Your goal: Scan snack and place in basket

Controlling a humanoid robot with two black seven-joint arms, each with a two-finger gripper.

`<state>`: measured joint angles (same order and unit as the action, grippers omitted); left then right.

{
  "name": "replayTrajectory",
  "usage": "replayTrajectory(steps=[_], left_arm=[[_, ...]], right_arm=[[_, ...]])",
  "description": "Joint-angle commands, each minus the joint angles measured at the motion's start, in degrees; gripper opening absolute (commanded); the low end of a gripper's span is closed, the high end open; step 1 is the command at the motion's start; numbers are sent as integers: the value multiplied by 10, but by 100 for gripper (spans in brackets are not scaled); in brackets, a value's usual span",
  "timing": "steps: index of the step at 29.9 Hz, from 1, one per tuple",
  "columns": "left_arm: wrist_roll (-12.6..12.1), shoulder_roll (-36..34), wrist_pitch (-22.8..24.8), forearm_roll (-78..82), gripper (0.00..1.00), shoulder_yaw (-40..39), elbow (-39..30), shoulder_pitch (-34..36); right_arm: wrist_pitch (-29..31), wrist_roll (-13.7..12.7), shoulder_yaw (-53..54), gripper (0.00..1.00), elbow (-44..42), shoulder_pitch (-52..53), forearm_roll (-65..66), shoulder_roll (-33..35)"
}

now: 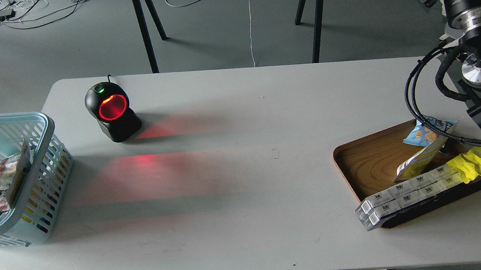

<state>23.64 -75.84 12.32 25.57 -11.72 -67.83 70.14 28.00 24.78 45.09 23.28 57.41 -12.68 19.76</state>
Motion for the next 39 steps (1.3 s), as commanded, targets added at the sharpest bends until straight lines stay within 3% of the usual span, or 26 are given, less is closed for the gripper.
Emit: replayTrajectory(steps=[1, 7, 10, 15, 20, 24, 30, 32, 35, 39], left_arm=[[-24, 71, 57, -137, 89, -25, 58, 0], [-25, 222, 82, -272, 96, -69, 190, -4], [-25, 296, 83, -319, 96, -77, 247, -8], [-22, 387, 89, -372, 97, -90, 295, -11], [-28, 440, 100, -420, 97, -130, 334, -34], [-54, 482, 154, -422, 97, -146, 385, -35], [-62, 526, 157, -421, 97, -151, 423, -36], [-84, 543, 157, -422, 97, -151, 442, -41], [-118, 577, 157, -423, 97, -153, 479, -43], [-114, 602, 157, -424, 97, -163, 495, -49]], right_arm=[[0, -1, -2, 99, 1, 3, 0, 0], [0, -3, 0, 99, 1, 0, 0, 12], [0, -19, 0, 99, 0, 3, 0, 14], [0, -32, 2, 99, 1, 2, 0, 14], [0, -32, 4, 99, -1, -10, 0, 14], [0, -32, 4, 99, -7, -13, 0, 12], [0, -34, -3, 99, -29, -14, -1, 4], [0, -39, -4, 99, -29, -14, -1, 4], [0, -67, -2, 99, -30, -14, -1, 4], [0, -70, 5, 99, -32, -14, -1, 3]])
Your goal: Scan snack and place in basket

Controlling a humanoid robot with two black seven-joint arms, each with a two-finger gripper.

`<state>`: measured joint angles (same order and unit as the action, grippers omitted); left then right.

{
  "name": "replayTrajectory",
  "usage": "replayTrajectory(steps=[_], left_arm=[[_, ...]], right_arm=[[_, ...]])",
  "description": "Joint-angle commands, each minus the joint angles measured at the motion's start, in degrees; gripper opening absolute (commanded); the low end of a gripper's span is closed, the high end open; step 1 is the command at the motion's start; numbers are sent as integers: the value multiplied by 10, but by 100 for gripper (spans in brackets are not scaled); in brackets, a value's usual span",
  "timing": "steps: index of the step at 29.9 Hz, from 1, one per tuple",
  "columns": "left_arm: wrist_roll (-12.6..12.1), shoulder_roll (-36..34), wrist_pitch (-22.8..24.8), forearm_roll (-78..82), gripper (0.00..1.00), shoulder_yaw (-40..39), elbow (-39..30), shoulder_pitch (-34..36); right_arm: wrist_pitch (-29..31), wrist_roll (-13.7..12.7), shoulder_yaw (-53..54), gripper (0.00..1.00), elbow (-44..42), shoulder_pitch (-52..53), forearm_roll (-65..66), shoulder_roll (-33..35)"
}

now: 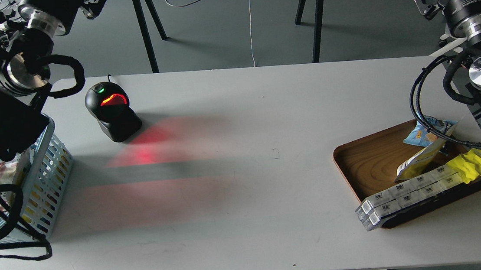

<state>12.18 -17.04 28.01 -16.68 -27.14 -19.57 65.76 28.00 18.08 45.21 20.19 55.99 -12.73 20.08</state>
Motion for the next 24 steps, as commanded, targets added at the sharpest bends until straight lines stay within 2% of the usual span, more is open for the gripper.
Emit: replayTrajectory(steps=[1, 7, 15, 20, 24], left_arm=[[0, 14, 0, -2, 97, -15, 12, -11], [1, 17, 0, -3, 97, -104, 6, -54], [5, 14, 0, -2, 99, -110, -7, -89], [35, 16, 0, -2, 99, -110, -35, -104], [38, 22, 0, -3, 99, -113, -35, -100]], right_arm=[[0, -3, 5, 99, -1, 0, 0, 0], [0, -2, 7, 99, 1, 1, -2, -20], [0, -2, 7, 99, 1, 8, -2, -33], [0, -2, 6, 99, 2, 15, -2, -39], [0, -2, 3, 99, 1, 27, -1, -36]])
